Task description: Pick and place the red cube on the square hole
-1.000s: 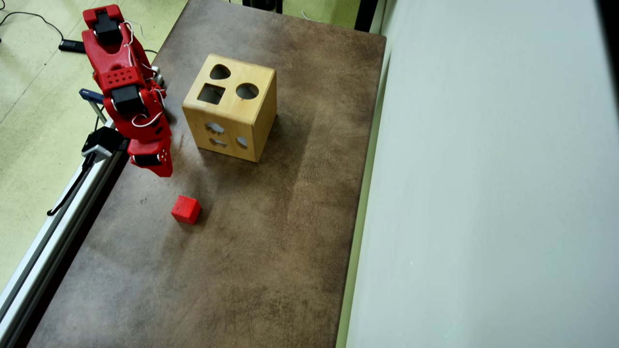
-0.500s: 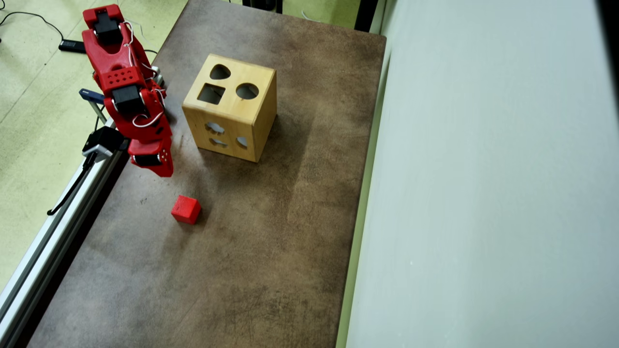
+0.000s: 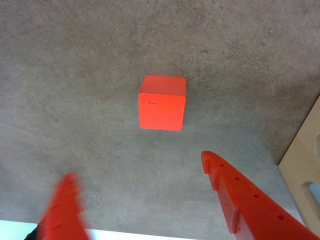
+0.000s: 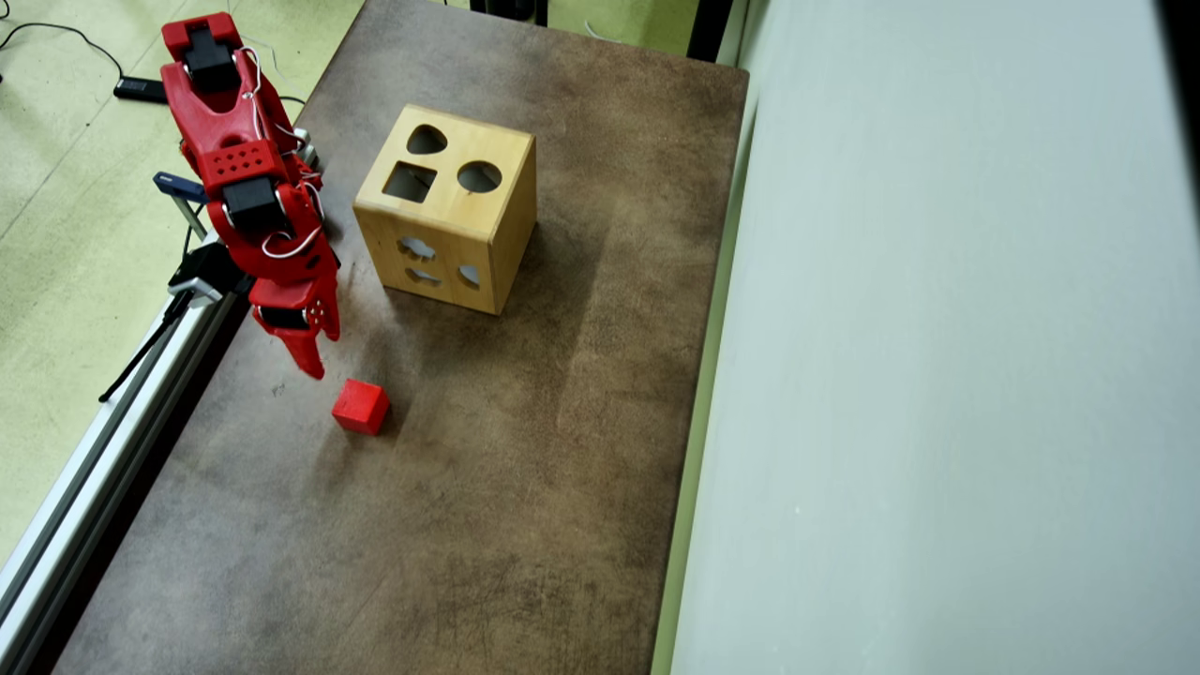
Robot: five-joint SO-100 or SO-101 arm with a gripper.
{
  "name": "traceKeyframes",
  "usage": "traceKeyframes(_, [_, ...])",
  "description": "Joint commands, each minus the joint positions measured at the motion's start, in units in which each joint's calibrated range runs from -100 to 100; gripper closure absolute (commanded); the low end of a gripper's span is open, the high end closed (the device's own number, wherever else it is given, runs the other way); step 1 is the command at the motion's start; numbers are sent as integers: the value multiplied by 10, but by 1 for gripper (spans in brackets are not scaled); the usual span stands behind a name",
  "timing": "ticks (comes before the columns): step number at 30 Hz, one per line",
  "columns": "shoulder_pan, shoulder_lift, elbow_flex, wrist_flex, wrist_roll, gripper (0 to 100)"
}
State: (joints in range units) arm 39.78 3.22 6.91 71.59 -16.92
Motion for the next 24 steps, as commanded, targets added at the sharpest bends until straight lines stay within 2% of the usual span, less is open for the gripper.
traceKeyframes(1, [-3,-3,-4,5,-2,43])
traceKeyframes(5, [-5,0,-2,5,-2,31])
traceKeyframes(8, [-5,29,-3,3,-2,27])
traceKeyframes(20, [-13,151,-15,-9,-3,27])
traceKeyframes(24, [-12,175,-15,-64,-3,27])
